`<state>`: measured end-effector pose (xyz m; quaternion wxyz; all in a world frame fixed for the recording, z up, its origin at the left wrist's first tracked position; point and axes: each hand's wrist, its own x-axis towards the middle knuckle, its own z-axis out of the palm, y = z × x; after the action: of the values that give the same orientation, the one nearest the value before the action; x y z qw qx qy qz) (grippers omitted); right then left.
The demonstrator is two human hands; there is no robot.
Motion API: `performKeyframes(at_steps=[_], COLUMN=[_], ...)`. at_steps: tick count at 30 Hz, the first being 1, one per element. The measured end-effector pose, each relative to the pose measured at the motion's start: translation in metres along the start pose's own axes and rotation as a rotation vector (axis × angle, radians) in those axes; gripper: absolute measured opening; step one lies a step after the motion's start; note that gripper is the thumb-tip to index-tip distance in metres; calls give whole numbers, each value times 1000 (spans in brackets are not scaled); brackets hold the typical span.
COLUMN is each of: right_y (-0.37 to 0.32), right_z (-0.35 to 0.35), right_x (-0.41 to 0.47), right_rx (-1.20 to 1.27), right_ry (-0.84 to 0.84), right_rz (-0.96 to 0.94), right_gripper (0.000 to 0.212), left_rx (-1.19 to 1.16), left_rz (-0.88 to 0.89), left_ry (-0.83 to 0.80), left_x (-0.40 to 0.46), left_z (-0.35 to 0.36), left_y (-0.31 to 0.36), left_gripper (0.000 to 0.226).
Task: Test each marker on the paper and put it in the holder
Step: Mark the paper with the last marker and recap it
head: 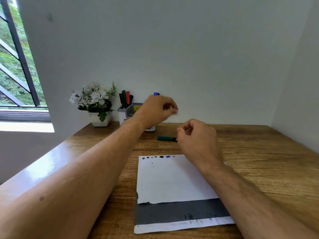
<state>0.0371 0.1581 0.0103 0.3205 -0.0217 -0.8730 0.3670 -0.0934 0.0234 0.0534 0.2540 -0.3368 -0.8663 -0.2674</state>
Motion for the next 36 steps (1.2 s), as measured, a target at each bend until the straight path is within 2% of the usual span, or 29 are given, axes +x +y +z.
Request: performKeyframes(at_steps=[2,3,4,6,13,15,17,21,23,26,29,32,36], right_y=[0,1,1,1,1,2,3,5,3,-2,-2,-3,-3], right_z=[-3,-3,-4,-4,-1,-1,-2,-3,-4,-8,-11,-14,-20], right_x=[1,1,1,2,2,2,3,5,5,7,8,4,4], right_rx=[5,12,18,17,14,12,18,66,148,334,558,647,749], right_ry=[12,11,11,16,4,11,20,86,89,60,1,-71,-84], right_rz=[28,42,54,67,66,64,66,121,209,372,413,437,443], right_gripper=[9,9,10,11,12,11,10,15,27,48,45,51,54], left_rx=[7,59,114,215,244,262,250,108,-17,-99,-104,-61,32], left_rz=[-10,-26,-45,-70,-132,-114,-97,-129,-143,-107,-62,-41,-96], left_ry=[-301,-394,-461,-531,-532,-518,-499,-374,-334,-358,-388,-367,-400], left_x=[-1,-2,-2,-1,0,-1,-2,0,-4,-25,-54,-80,-91], left_z=[10,17,23,32,36,36,32,8,-6,-20,-22,-19,-14], left_y=[13,16,17,14,5,5,7,23,36,57,69,66,54], left_gripper=[8,5,5,25,18,5,11,8,11,15,15,6,12])
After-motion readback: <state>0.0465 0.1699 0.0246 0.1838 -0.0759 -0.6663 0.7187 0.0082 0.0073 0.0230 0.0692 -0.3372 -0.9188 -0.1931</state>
